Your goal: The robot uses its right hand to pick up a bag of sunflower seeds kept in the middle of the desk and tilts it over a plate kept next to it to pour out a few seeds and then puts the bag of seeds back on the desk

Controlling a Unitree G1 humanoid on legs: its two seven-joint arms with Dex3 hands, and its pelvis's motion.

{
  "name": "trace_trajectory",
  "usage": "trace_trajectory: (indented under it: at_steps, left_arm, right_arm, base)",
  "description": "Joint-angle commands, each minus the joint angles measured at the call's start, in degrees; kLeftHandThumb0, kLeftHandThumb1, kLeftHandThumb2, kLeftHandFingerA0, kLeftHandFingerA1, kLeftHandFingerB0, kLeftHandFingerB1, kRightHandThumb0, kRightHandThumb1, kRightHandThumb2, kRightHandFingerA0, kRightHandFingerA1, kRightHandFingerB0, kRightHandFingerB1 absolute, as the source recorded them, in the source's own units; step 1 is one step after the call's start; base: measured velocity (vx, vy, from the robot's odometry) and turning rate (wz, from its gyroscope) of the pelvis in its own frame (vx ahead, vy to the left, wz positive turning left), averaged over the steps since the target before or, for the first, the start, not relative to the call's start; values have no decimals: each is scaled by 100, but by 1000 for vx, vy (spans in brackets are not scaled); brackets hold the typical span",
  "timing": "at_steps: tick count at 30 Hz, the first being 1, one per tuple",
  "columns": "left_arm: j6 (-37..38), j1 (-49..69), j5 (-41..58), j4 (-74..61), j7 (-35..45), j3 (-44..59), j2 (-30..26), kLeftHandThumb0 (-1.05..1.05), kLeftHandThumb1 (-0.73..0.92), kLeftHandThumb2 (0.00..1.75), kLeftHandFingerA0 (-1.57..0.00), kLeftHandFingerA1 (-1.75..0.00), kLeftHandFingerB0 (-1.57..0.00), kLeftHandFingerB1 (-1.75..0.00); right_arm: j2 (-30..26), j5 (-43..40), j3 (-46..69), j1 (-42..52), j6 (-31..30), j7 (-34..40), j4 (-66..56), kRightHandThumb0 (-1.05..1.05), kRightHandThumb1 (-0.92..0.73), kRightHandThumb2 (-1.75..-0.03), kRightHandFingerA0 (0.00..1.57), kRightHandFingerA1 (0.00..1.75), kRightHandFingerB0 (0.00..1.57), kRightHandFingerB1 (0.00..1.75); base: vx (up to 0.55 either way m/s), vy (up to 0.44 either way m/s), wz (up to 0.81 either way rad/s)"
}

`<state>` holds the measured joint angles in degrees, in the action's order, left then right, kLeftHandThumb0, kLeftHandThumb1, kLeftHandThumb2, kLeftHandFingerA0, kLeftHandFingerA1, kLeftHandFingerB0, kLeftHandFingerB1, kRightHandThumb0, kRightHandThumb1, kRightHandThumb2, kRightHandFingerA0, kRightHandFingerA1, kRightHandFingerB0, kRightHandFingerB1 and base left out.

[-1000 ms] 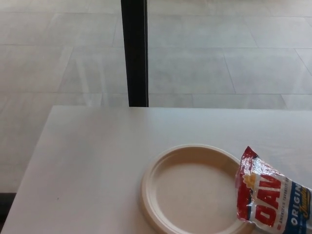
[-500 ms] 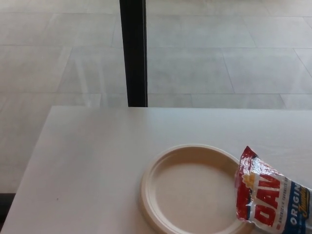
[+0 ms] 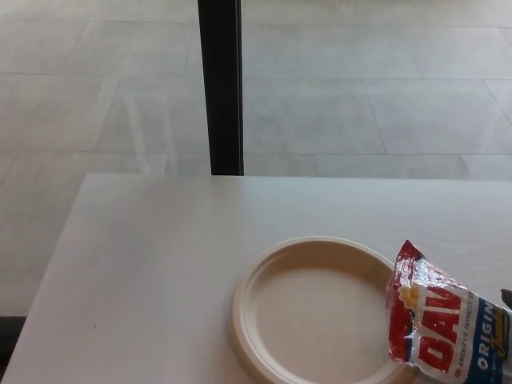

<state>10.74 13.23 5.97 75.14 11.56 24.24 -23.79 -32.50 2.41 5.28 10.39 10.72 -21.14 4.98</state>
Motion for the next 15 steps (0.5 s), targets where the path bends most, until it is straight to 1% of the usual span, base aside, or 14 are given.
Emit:
trace_trajectory:
  at_steps: [1,4,5,6,8,9,10,11,12,14,15]
  left_arm:
    - [-3,-19,77,26,-130,25,-26,-63,54,57,-49,-56,-48,-38]
    - [36,11,121,-9,-35,50,-23,-66,53,57,-48,-56,-47,-38]
    - [49,32,104,-5,-79,40,3,-65,53,57,-50,-59,-48,-38]
    - [63,34,103,-26,-117,38,14,-66,53,57,-51,-61,-50,-39]
    - [68,40,108,-24,-100,44,13,-64,54,57,-53,-61,-49,-39]
    - [38,27,127,-1,-89,68,11,-65,53,57,-51,-59,-50,-38]
    - [16,21,126,11,-88,71,8,-65,53,57,-50,-57,-50,-38]
    - [-8,15,118,20,-89,71,5,-65,53,57,-50,-57,-50,-38]
    - [0,14,92,23,-114,55,3,-65,54,57,-49,-55,-50,-38]
    - [12,10,49,30,-125,18,-8,-65,54,57,-48,-55,-49,-38]
    - [56,27,57,23,-95,20,-2,-68,54,57,-47,-55,-48,-38]
  right_arm:
    - [40,492,-49,-154,17,409,253,-105,-60,-101,0,11,0,7]
    - [87,604,-53,-231,-111,522,226,-101,-57,-100,0,12,0,8]
    - [95,663,-46,-205,-143,568,183,-104,-59,-101,0,10,0,7]
    - [125,683,-53,-241,-181,590,159,-103,-58,-100,0,11,0,8]
    - [184,730,-71,-303,-199,651,169,-103,-58,-100,0,10,0,8]
    - [236,750,-87,-336,-240,687,141,-99,-56,-98,0,12,0,10]
    - [261,749,-92,-351,-247,695,138,-96,-54,-80,0,0,0,12]
    - [283,767,-98,-368,-248,711,142,-96,-54,-80,0,0,0,12]
    - [306,763,-94,-372,-239,714,145,-98,-48,-85,0,1,0,10]
    - [349,832,-116,-386,-140,775,183,-98,-47,-83,0,0,0,10]
    - [417,826,-128,-392,-163,807,176,-99,-55,-97,0,10,0,7]
  base:
    - [0,0,0]
    - [0,0,0]
    - [0,0,0]
    - [0,0,0]
    - [0,0,0]
    - [0,0,0]
    - [0,0,0]
    - [0,0,0]
    - [0,0,0]
    - [0,0,0]
    - [0,0,0]
